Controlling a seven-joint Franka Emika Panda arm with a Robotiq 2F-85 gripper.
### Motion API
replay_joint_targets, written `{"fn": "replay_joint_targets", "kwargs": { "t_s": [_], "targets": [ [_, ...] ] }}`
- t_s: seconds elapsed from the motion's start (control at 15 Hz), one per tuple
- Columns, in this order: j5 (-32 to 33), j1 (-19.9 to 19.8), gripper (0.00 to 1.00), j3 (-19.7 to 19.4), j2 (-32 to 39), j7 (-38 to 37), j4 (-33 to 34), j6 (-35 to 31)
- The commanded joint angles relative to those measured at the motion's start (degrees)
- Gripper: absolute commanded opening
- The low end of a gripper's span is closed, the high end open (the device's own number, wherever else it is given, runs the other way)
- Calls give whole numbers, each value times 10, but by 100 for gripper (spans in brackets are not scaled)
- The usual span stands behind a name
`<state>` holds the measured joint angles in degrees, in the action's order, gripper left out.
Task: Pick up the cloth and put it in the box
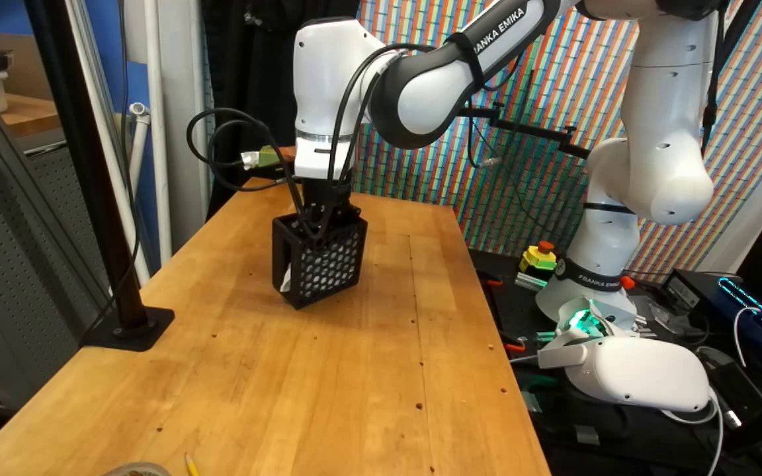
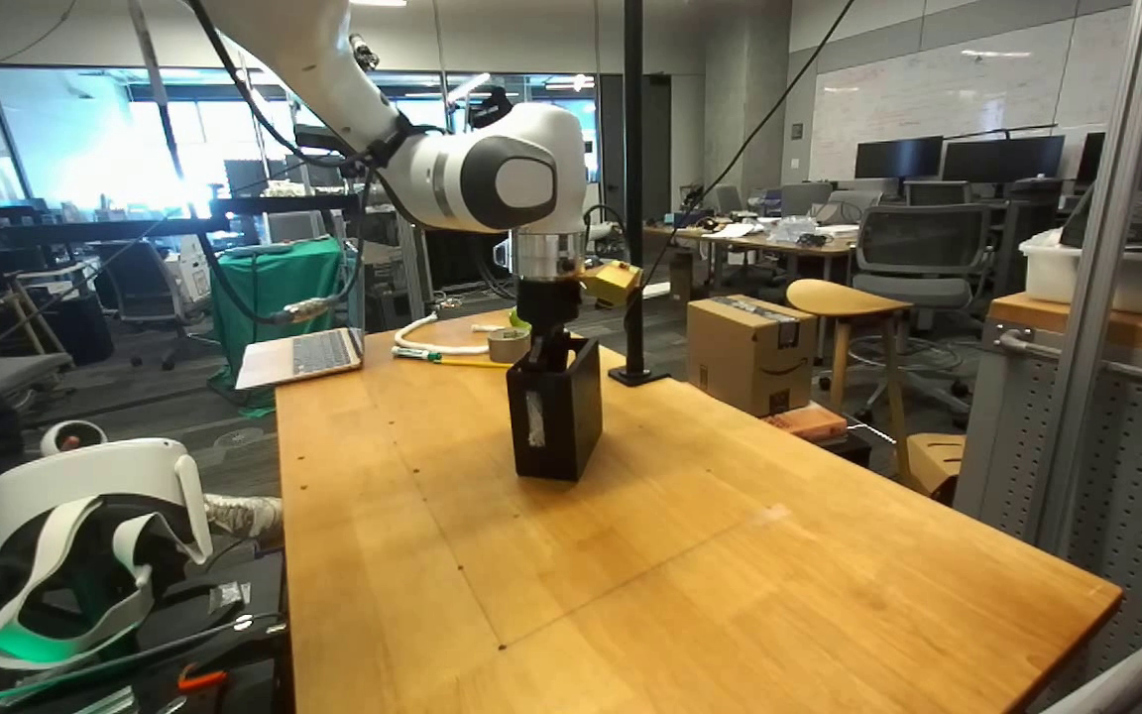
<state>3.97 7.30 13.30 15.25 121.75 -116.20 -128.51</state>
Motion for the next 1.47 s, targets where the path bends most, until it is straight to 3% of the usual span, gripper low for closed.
{"fn": "replay_joint_targets", "kwargs": {
  "t_s": [0.0,0.6,1.27,1.33,1.4],
  "targets": [
    [10,15,17,3,3,-22,-22,-7],
    [169,86,17,18,-161,-326,-134,0],
    [255,89,17,42,-331,-586,-182,43],
    [257,89,22,42,-341,-616,-188,40],
    [260,89,42,43,-350,-647,-193,40]
  ]
}}
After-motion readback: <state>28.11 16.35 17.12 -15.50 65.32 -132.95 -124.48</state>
